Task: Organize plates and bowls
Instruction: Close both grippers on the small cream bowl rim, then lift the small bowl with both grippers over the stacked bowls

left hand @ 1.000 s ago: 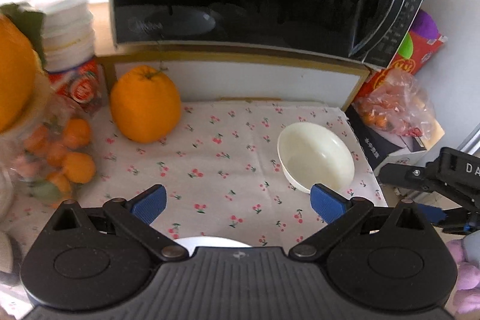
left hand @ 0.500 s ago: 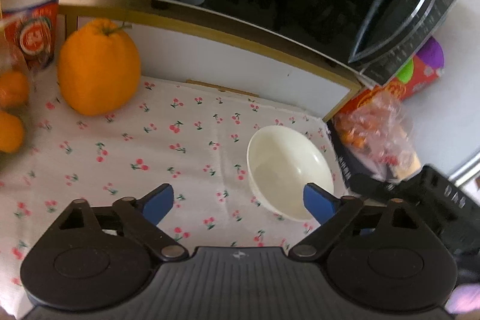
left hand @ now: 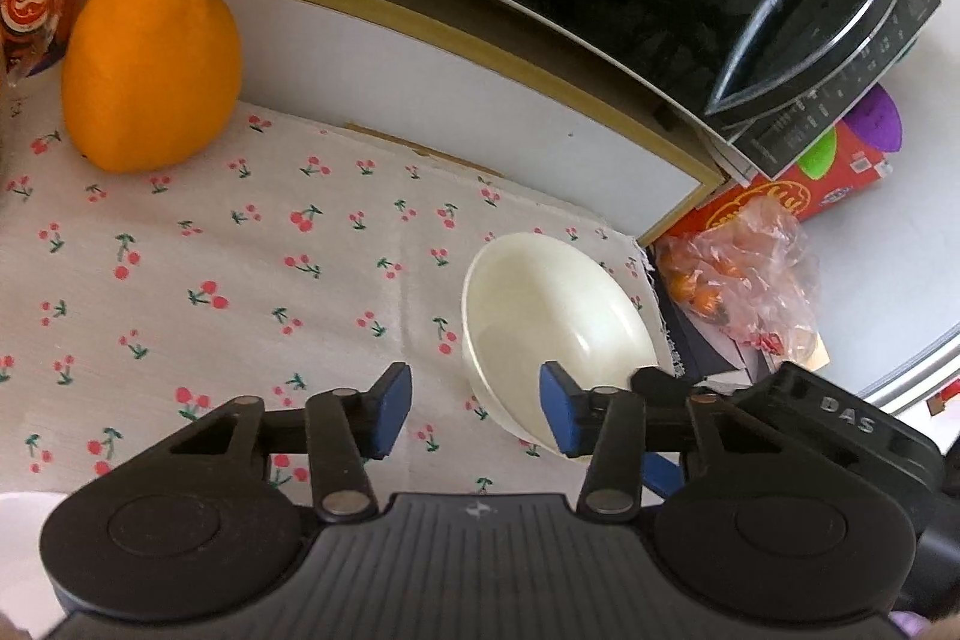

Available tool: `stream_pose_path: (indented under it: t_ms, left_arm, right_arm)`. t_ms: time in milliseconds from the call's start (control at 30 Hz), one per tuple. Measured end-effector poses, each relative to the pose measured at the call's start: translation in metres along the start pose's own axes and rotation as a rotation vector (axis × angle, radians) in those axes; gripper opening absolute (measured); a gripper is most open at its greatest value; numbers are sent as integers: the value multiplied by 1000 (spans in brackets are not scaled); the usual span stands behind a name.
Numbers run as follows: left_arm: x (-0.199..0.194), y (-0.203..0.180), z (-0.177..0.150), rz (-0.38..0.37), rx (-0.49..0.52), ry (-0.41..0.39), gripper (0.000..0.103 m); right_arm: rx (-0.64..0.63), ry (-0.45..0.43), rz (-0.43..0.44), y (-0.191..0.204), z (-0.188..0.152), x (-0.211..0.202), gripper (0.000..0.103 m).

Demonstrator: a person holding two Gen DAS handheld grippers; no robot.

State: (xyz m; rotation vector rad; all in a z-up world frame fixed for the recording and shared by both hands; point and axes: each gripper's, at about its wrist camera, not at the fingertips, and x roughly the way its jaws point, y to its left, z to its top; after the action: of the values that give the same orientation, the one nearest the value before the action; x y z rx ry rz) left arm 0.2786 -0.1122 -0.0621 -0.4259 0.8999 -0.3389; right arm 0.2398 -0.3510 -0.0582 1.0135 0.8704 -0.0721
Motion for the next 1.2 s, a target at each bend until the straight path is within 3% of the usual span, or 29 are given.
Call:
stream_pose_path:
  t_ms: [200,367,767,1200]
  left_arm:
    - [3,-1,-4,-11,9,5,21]
    - [5,-1,-5,-27,3,7,13]
    - [-1,-4,-4,-21,-3,14,12]
    - [-38,-6,0,-15,-3,23,12]
  right_arm:
    - [15,4,5,-2,-5,6,28]
    - [9,4,17,-1,-8,7,14]
    - [-6,7,-3,7,-10,3,12]
    - [-53,33,-11,33,-21,-22,12]
